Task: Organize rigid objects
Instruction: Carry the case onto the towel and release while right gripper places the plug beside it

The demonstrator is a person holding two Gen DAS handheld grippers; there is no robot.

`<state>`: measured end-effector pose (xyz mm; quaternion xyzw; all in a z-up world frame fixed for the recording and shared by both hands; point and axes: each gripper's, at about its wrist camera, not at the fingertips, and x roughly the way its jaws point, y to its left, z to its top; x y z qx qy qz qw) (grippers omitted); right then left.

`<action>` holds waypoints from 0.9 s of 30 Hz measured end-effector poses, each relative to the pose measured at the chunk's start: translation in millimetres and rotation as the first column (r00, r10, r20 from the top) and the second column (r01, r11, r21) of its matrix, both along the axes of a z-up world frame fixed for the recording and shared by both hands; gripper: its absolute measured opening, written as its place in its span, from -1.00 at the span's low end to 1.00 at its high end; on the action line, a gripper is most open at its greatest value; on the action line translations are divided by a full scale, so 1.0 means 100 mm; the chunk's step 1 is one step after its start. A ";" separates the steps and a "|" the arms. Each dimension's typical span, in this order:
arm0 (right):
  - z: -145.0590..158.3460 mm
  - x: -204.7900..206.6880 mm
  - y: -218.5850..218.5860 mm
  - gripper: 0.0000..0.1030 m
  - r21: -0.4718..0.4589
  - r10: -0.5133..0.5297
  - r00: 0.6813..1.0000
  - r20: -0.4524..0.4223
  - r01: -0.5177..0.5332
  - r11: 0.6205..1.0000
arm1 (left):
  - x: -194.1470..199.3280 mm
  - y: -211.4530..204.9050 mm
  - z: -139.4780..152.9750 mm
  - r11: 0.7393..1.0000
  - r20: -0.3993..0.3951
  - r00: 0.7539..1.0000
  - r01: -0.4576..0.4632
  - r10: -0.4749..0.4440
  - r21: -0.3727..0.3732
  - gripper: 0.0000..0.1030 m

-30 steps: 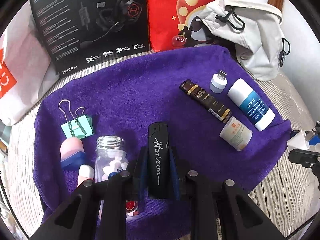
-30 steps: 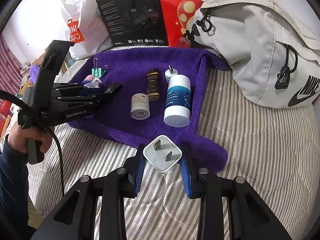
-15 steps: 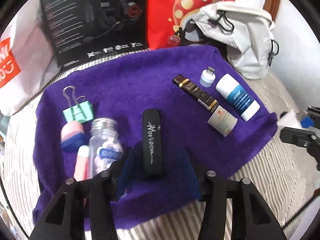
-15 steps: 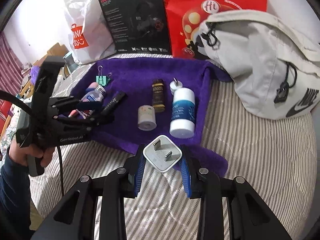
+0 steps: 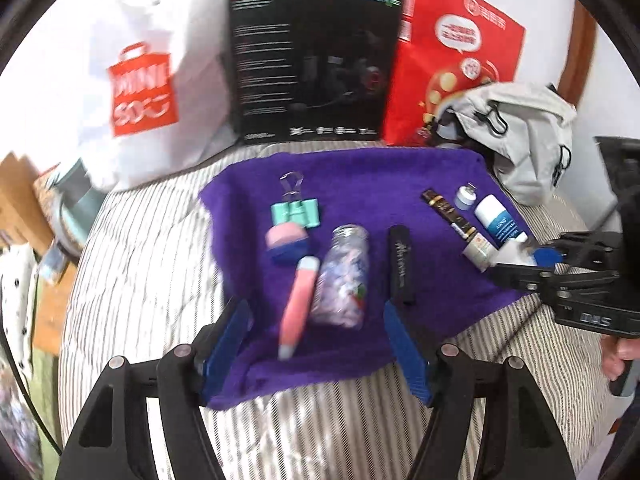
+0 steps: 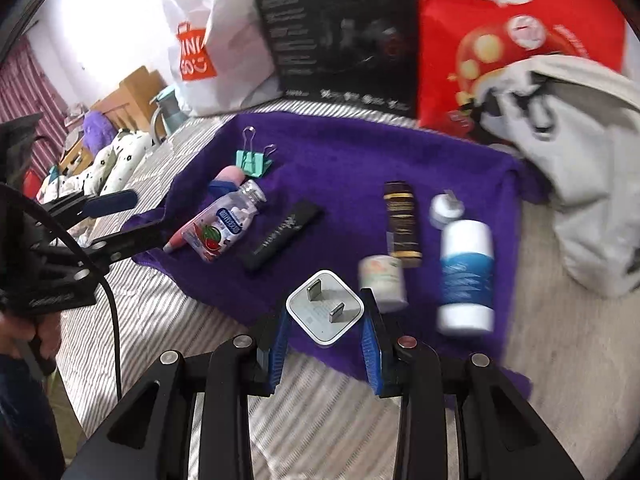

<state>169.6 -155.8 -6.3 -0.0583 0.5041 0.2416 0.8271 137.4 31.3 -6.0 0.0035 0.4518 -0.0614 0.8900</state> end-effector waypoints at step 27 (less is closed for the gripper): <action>-0.37 0.22 0.45 -0.03 -0.149 -0.005 0.998 -0.067 -0.005 0.989 | -0.34 0.33 -0.22 0.980 -0.041 0.999 -0.024 0.016 -0.199 0.36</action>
